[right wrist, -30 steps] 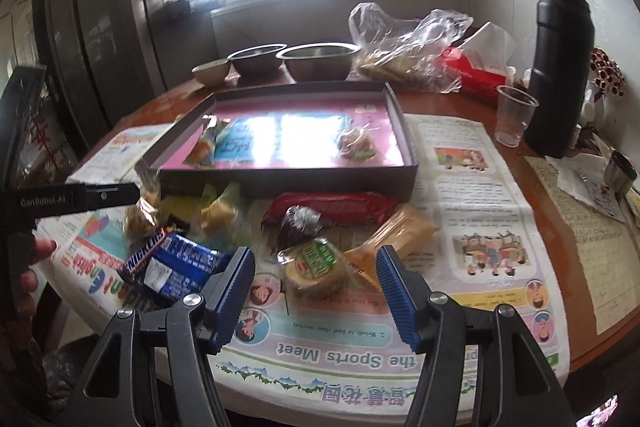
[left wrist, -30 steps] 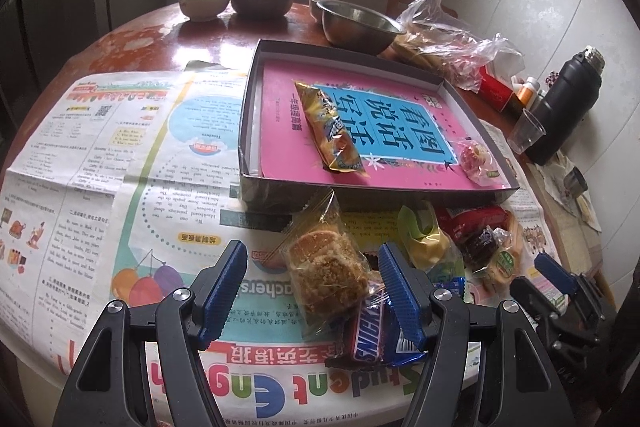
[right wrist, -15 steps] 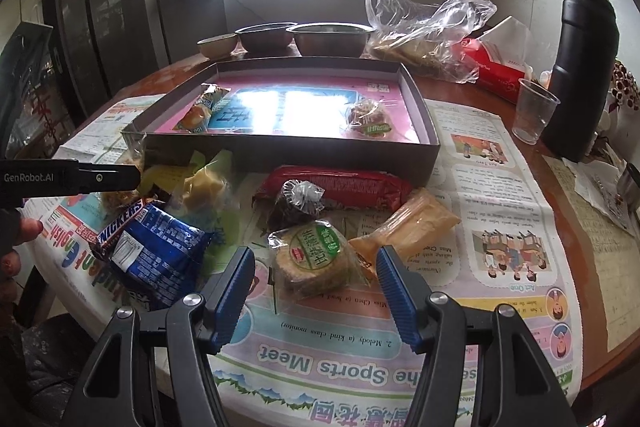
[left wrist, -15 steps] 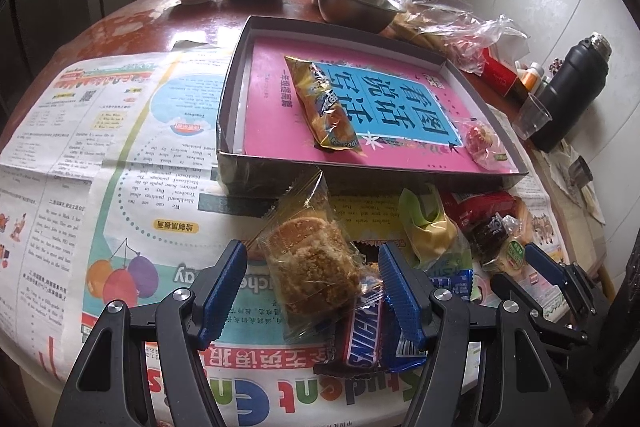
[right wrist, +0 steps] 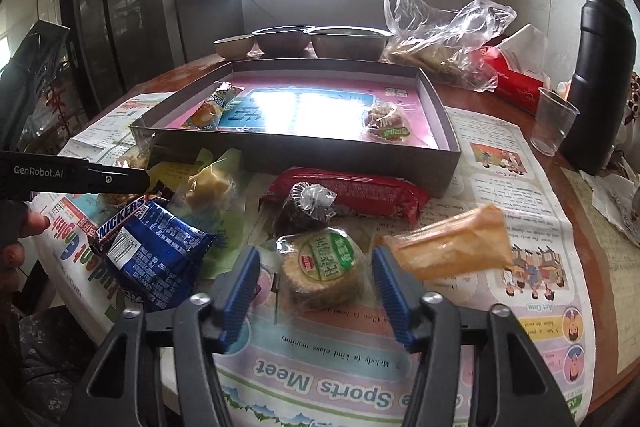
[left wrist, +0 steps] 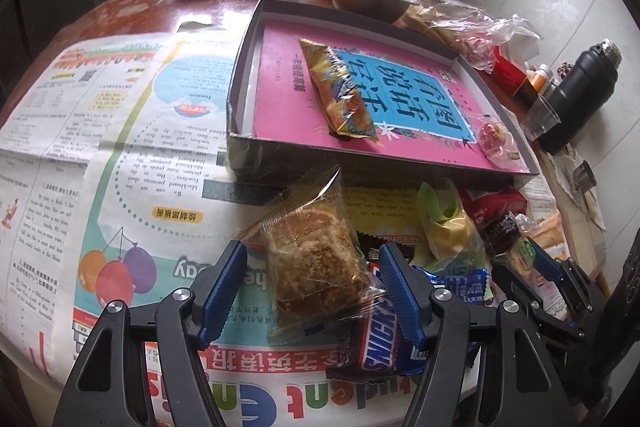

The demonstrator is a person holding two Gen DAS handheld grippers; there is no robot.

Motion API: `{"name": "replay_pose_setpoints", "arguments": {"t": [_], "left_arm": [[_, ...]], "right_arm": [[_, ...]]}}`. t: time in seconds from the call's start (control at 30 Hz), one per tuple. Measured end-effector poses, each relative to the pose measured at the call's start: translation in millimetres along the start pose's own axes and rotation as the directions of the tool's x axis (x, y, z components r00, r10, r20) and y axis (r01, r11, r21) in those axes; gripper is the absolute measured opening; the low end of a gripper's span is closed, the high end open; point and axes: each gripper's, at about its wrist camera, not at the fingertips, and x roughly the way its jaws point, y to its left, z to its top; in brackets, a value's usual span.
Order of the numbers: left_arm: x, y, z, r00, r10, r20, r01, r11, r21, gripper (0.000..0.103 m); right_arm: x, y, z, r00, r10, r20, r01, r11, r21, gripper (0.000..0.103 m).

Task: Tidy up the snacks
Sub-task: 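Grasp the clear pastry bag with the left tool while the right grasps a green-labeled biscuit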

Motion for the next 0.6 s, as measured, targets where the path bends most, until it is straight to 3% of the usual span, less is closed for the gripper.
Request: {"name": "replay_pose_setpoints", "arguments": {"t": [0.4,0.6], "left_arm": [[-5.4,14.1,-2.3,0.999,-0.051,0.018,0.052,0.996,-0.071,0.070],[-4.4,8.3,-3.7,1.000,-0.018,0.018,0.019,0.999,-0.050,0.070]], "right_arm": [[-0.3,11.5,-2.1,1.000,0.030,0.004,-0.029,0.999,-0.028,0.049],[1.4,12.1,-2.1,1.000,0.024,0.001,-0.024,0.999,-0.023,0.049]]}}
